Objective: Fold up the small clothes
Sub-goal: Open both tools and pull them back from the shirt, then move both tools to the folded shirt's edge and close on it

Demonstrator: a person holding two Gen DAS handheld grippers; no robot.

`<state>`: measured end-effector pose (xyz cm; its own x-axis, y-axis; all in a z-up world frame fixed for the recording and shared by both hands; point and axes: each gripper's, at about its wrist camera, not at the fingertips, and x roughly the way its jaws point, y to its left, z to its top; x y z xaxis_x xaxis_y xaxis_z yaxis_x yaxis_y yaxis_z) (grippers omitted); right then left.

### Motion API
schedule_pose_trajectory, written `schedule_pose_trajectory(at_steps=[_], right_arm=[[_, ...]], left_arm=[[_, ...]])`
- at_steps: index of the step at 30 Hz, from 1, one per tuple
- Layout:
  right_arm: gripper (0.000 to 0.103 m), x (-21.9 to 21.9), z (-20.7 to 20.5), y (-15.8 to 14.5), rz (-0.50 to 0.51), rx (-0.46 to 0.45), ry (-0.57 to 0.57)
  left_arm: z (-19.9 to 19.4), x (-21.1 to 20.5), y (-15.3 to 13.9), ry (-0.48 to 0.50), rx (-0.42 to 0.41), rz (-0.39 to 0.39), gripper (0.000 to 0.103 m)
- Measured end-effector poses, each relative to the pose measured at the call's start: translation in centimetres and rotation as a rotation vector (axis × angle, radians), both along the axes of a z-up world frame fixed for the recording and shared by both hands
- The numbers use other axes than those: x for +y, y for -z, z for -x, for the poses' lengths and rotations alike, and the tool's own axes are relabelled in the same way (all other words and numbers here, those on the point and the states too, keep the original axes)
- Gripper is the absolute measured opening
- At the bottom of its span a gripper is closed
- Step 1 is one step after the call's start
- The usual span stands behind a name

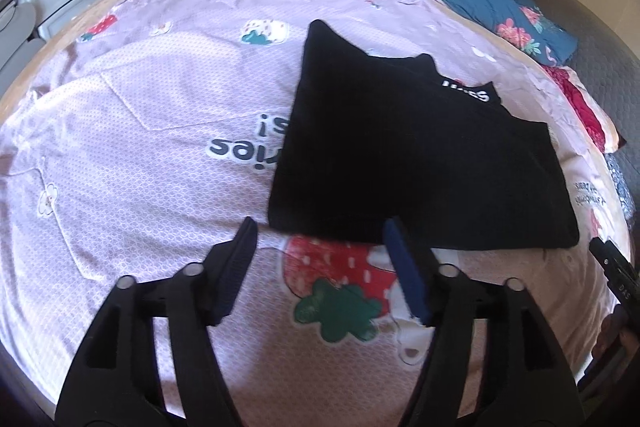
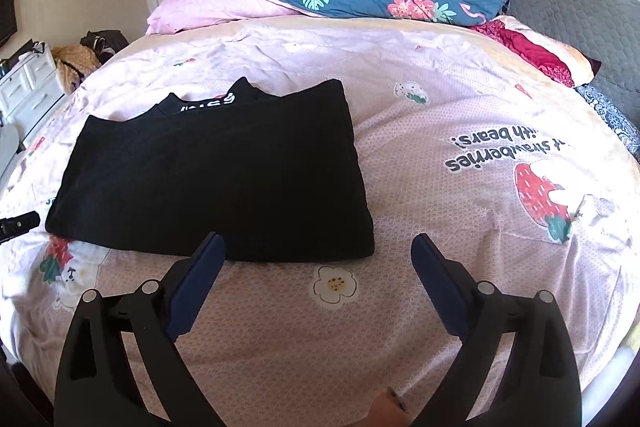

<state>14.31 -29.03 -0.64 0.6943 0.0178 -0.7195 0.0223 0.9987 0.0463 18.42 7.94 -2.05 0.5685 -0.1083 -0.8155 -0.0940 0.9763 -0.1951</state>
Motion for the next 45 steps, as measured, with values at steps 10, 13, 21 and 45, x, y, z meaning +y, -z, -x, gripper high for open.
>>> schedule_pose_trajectory(at_steps=[10, 13, 21, 45], right_arm=[[0.096, 1.4, 0.9, -1.2, 0.019, -0.025, -0.030], [0.096, 2.2, 1.1, -1.5, 0.023, -0.031, -0.046], [0.097, 5.2, 1.3, -2.0, 0.037, -0.042, -0.103], [0.098, 16.2, 0.8, -0.7, 0.103, -0.026, -0.327]], left_arm=[[0.8, -1.6, -1.3, 0.030, -0.026, -0.029, 0.094], [1.0, -1.4, -1.5, 0.028, -0.031, -0.031, 0.094], [1.6, -0.1, -1.9, -0.003, -0.043, -0.027, 0.094], [1.6, 7.2, -1.1, -0.169, -0.060, -0.031, 0.094]])
